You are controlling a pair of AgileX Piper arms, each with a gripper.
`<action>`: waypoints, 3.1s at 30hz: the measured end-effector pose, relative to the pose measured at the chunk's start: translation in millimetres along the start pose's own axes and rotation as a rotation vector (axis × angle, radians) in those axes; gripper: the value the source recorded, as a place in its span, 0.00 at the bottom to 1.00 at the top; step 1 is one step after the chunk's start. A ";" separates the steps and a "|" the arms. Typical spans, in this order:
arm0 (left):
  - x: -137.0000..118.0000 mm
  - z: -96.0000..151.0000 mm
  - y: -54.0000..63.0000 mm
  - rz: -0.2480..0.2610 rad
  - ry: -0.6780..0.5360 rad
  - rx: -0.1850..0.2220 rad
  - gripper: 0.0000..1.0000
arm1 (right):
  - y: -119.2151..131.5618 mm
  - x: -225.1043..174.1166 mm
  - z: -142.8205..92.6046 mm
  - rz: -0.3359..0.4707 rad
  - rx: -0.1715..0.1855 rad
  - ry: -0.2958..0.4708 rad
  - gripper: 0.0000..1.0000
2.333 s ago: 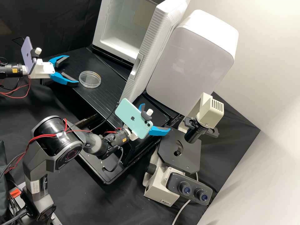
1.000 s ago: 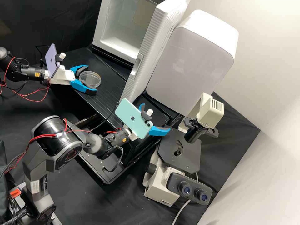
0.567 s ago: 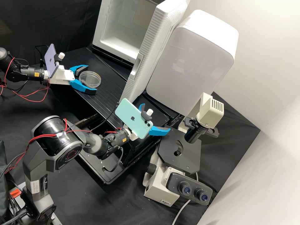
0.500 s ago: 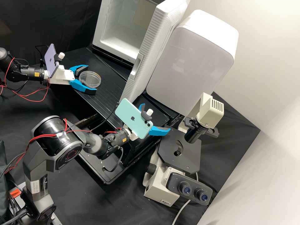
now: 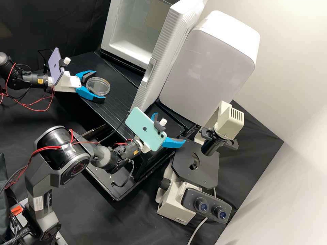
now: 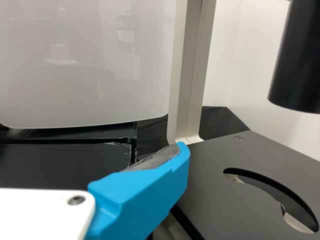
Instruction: Place the petri dish in the incubator
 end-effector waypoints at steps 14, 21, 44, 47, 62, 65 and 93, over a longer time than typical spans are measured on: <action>0.0 -0.4 0.2 0.002 0.005 0.003 0.00 | 0.0 0.0 0.0 0.000 0.000 0.000 1.00; 0.0 -0.4 0.2 0.002 0.005 0.003 0.00 | 0.0 0.0 0.0 0.000 0.000 0.000 1.00; 0.4 -2.0 -0.5 0.004 0.022 0.005 0.00 | 0.0 0.0 0.0 0.000 0.000 0.000 1.00; 0.4 -2.0 -0.5 0.004 0.022 0.005 0.00 | 0.0 0.0 0.0 0.000 0.000 0.000 1.00; 0.3 -4.2 0.4 0.014 0.047 -0.014 0.00 | 0.0 0.0 0.0 0.000 0.000 0.000 1.00; 0.3 -4.4 0.4 0.015 0.050 -0.016 0.00 | 0.0 0.0 0.0 0.000 0.000 0.000 1.00; -1.4 -4.8 -0.2 0.023 0.051 -0.019 0.00 | 0.0 0.0 0.0 0.000 0.000 0.000 1.00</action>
